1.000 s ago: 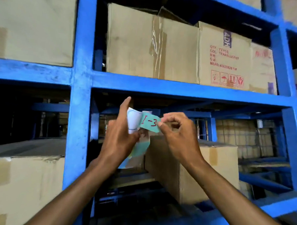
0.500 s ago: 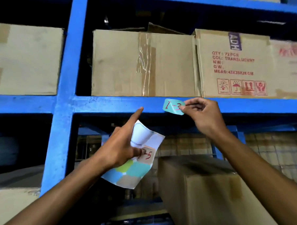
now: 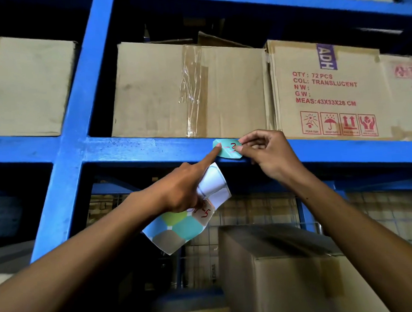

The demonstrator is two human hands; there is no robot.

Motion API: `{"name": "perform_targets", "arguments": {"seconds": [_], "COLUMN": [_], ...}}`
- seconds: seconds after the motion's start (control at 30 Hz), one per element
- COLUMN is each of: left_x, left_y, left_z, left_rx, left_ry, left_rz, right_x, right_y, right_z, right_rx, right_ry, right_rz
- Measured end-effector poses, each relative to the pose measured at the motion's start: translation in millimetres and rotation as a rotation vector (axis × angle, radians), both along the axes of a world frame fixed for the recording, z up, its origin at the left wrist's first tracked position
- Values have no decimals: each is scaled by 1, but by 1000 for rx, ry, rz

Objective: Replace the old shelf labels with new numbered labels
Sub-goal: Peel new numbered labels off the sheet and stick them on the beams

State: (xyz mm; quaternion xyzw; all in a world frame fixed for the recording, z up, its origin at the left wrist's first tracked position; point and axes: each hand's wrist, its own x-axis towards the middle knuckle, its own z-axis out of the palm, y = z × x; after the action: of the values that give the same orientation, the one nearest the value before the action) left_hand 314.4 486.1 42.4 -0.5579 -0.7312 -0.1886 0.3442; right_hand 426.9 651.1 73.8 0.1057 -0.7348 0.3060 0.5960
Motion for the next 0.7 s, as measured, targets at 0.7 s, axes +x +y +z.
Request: {"name": "perform_targets", "arguments": {"seconds": [0.7], "left_x": [-4], "left_y": [10], "left_z": [-3], "left_rx": [-17], "left_ry": [51], "left_rz": [71], "right_x": [8], "right_y": [4], "right_z": [1], "right_rx": [5], "right_ry": [-93], "right_rz": [-56]}}
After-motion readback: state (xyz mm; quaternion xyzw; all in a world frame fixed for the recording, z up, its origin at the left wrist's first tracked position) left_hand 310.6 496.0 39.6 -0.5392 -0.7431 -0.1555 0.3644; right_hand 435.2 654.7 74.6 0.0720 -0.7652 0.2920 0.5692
